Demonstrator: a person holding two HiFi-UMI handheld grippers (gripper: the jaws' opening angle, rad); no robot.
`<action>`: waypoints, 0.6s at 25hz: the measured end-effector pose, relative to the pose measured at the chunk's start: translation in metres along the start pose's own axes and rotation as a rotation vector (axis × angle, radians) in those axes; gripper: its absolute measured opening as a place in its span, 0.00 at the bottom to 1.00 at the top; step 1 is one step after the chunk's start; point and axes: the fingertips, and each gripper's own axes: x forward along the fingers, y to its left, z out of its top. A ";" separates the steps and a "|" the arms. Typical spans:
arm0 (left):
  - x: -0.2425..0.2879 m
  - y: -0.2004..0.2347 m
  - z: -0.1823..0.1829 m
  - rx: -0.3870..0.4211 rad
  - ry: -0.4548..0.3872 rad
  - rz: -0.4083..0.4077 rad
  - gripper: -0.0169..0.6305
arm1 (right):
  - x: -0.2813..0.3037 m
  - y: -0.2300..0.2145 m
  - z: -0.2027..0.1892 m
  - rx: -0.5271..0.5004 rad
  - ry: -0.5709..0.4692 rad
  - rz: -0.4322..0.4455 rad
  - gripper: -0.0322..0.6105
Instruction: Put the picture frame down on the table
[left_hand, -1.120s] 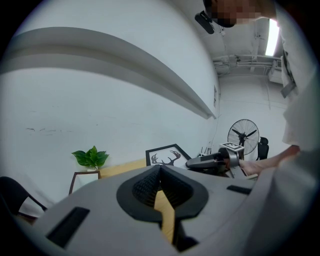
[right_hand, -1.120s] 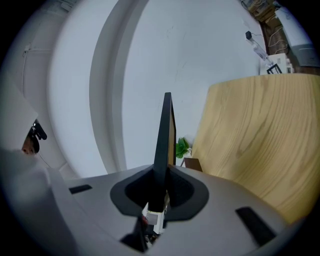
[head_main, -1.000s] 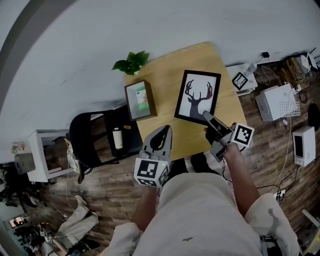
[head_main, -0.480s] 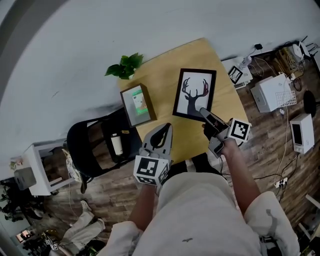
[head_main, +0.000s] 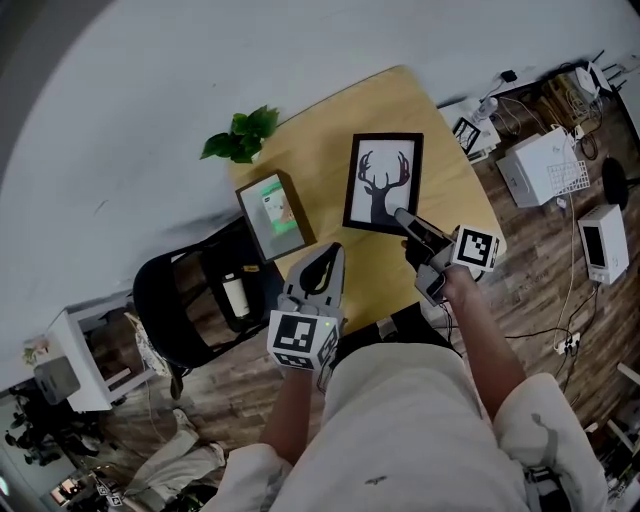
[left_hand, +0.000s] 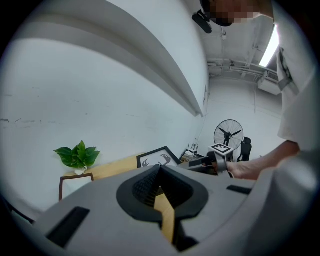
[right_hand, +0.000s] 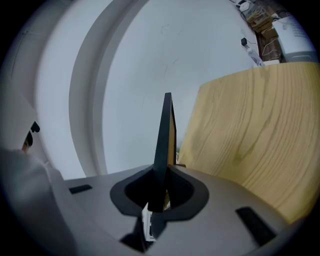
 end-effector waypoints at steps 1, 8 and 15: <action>0.002 0.005 -0.001 0.001 0.003 -0.007 0.04 | 0.006 -0.003 0.000 0.017 -0.004 -0.011 0.13; 0.009 0.020 -0.008 0.009 0.021 -0.039 0.04 | 0.029 -0.019 -0.009 -0.008 0.020 -0.033 0.13; 0.014 0.029 -0.017 -0.008 0.042 -0.061 0.04 | 0.046 -0.046 -0.023 -0.041 0.074 -0.104 0.12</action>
